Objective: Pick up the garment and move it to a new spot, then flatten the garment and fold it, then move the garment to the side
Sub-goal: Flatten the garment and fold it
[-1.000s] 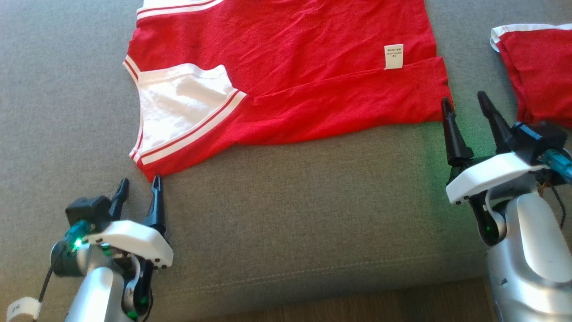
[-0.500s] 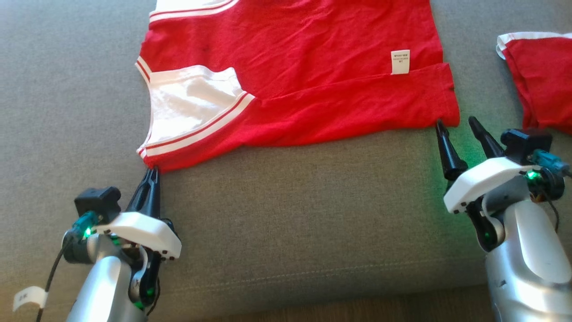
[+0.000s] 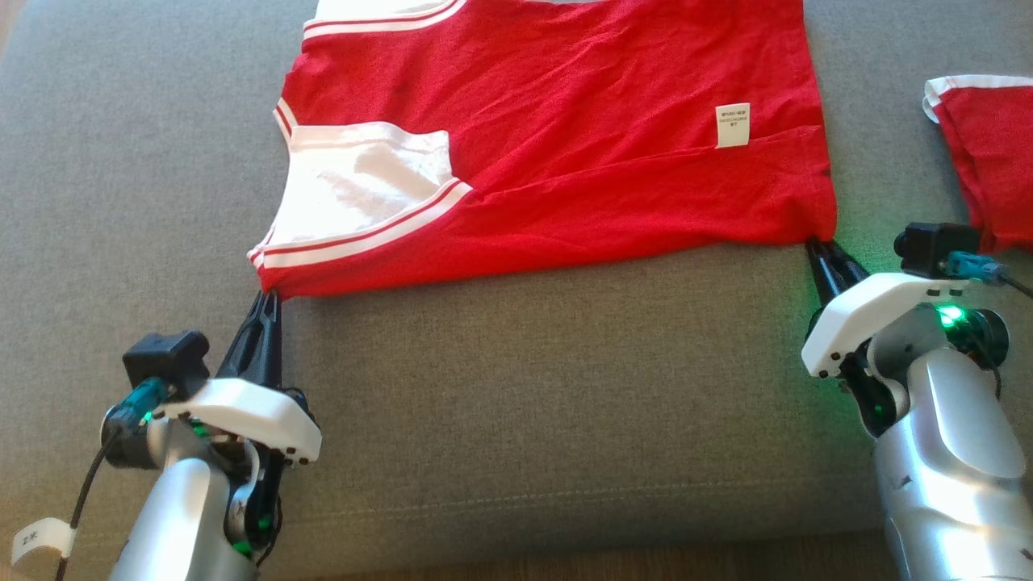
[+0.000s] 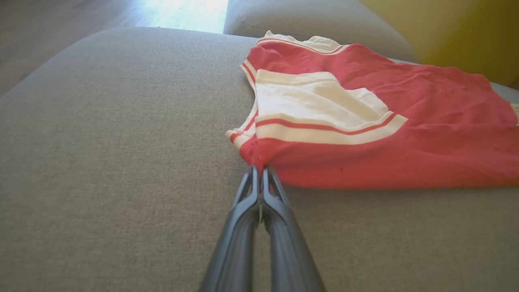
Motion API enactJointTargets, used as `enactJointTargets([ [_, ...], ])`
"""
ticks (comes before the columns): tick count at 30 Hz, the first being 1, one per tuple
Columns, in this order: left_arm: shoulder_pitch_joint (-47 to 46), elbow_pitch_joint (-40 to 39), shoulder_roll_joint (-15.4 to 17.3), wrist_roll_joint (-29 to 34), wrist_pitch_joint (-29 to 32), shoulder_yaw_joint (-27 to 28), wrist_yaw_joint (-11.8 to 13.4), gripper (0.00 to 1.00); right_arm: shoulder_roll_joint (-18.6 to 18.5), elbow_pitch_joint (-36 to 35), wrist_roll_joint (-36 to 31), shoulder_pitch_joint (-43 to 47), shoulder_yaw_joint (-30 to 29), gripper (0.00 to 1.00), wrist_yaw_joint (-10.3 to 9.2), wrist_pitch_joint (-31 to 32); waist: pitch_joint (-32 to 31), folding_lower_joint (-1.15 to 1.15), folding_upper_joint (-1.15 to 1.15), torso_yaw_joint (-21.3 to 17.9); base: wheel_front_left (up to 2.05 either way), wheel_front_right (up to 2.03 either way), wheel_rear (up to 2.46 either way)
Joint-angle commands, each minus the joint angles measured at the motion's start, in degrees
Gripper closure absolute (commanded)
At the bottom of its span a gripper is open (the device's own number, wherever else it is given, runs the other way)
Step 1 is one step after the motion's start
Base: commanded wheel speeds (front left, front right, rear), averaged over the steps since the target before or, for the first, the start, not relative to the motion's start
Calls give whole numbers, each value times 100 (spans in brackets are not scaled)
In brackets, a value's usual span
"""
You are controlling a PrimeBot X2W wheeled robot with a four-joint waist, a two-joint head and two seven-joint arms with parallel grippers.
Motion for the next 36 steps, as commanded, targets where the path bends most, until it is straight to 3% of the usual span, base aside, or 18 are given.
enactJointTargets([
  [1, -59, -186, 152, -6, -11, 185, 37, 100, 28, -86, 11, -188, 121, 100, -2, -4, -14, 0, 0, 6, 0, 0, 0],
  [11, 327, -509, 227, -62, 67, 109, 28, 100, -222, -320, 401, 173, 296, 100, -2, -15, -298, 0, 0, -21, 0, 0, 0],
  [17, 858, -1078, 325, -149, 242, 63, 5, 100, -539, -1033, 881, 784, 565, 100, -2, 210, -434, 0, 0, -32, 0, 0, 0],
  [22, 1381, -1566, 342, -228, 416, -41, 0, 100, -830, -1765, 1083, 1559, 414, 100, -2, 498, -531, 0, 0, -7, 0, 0, 0],
  [30, 2159, -2279, 348, -478, 731, -2, 142, 100, -843, -2838, 1170, 2535, 52, 100, -2, 984, -474, 0, 0, -72, 0, 0, 0],
  [35, 2296, -2363, 411, -682, 1003, -16, 69, 100, -668, -3166, 1005, 2718, -92, 100, -2, 1136, -443, 0, 0, -82, 0, 0, 0],
  [36, 2286, -2337, 429, -692, 1072, -37, 61, 100, -637, -3195, 973, 2718, -54, 83, -2, 1168, -453, 0, 0, -84, 0, 0, 0],
])
